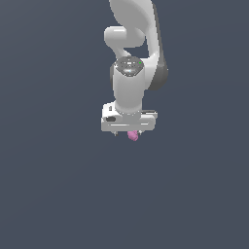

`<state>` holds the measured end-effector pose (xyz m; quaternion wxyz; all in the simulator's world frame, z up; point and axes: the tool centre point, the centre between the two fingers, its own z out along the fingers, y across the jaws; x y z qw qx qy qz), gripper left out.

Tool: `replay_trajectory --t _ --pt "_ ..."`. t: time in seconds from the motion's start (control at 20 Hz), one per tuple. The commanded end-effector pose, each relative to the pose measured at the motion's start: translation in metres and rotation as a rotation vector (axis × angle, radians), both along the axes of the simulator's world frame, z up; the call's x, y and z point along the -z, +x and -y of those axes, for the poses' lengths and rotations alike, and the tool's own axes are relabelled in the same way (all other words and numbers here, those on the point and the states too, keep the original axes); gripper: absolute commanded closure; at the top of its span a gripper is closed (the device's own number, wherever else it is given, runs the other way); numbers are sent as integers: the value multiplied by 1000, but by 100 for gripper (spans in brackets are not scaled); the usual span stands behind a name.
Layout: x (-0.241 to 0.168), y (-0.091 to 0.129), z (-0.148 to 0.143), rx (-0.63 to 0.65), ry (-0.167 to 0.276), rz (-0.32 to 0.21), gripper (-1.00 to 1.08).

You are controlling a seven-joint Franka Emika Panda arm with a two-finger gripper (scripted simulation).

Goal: Pick up the object and move it to a goal position.

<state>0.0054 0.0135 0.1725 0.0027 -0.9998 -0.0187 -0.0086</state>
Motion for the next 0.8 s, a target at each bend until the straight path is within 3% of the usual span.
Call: replay_trajectory --t 0.0,0.75 --pt "0 0 0 0 0 0 -92" --pt "2 2 16 15 -18 -3 -92"
